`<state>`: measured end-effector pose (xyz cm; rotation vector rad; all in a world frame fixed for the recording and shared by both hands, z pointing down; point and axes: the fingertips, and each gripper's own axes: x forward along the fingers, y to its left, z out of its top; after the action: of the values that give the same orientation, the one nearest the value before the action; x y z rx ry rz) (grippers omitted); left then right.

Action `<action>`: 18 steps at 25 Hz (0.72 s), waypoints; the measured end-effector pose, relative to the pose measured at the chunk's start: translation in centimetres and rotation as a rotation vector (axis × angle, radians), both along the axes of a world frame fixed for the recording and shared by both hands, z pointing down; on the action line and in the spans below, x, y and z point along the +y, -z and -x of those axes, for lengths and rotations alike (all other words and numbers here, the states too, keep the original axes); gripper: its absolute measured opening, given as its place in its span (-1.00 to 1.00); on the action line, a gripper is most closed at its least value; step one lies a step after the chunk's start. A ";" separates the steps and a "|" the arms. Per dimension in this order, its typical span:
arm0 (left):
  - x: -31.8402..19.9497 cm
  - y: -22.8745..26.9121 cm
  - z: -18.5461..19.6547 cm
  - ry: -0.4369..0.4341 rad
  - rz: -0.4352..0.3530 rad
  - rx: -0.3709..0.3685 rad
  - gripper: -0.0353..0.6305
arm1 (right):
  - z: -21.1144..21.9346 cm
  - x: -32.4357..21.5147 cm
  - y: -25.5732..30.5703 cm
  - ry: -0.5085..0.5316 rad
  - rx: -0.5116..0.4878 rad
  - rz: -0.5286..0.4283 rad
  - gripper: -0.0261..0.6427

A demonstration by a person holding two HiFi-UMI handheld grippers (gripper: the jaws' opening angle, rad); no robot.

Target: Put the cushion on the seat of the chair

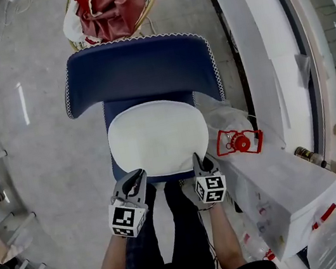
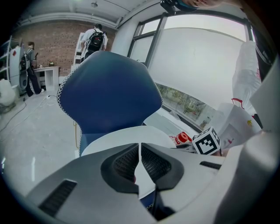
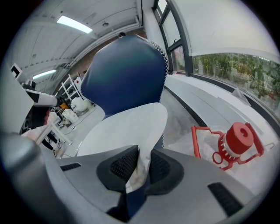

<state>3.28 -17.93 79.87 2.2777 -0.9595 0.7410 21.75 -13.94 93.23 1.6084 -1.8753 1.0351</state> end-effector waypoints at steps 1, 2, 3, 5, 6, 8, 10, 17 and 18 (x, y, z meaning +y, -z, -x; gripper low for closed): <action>0.0 -0.3 -0.2 0.001 0.001 0.000 -0.80 | -0.1 0.0 -0.4 0.000 -0.002 0.001 -0.75; 0.0 -0.5 -0.3 0.002 0.002 0.000 -0.80 | -0.2 0.0 -0.7 0.001 -0.004 0.002 -0.75; -0.1 -0.8 -0.4 0.003 0.003 -0.001 -0.80 | -0.3 0.0 -1.1 0.001 -0.006 0.004 -0.75; -0.2 -1.3 -0.7 0.006 0.004 -0.002 -0.80 | -0.4 0.0 -1.8 0.002 -0.008 0.007 -0.75; -0.2 -1.6 -0.8 0.007 0.004 -0.003 -0.80 | -0.5 0.0 -2.1 0.004 -0.010 0.009 -0.75; -0.2 -2.1 -1.0 0.007 0.002 -0.006 -0.80 | -0.7 0.1 -2.7 0.005 -0.016 0.012 -0.75; -0.2 -2.5 -1.2 0.006 -0.001 -0.008 -0.80 | -0.9 0.1 -3.3 0.004 -0.021 0.015 -0.75; -0.6 -3.6 -1.9 0.006 0.001 -0.010 -0.80 | -1.3 0.1 -5.3 -0.001 -0.036 0.029 -0.75; -0.6 -3.7 -2.0 0.006 0.002 -0.010 -0.80 | -1.4 0.1 -5.5 -0.003 -0.037 0.031 -0.75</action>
<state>5.33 -18.55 83.58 2.2702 -0.9697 0.7506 23.13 -13.86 98.74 1.5851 -1.8722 1.0962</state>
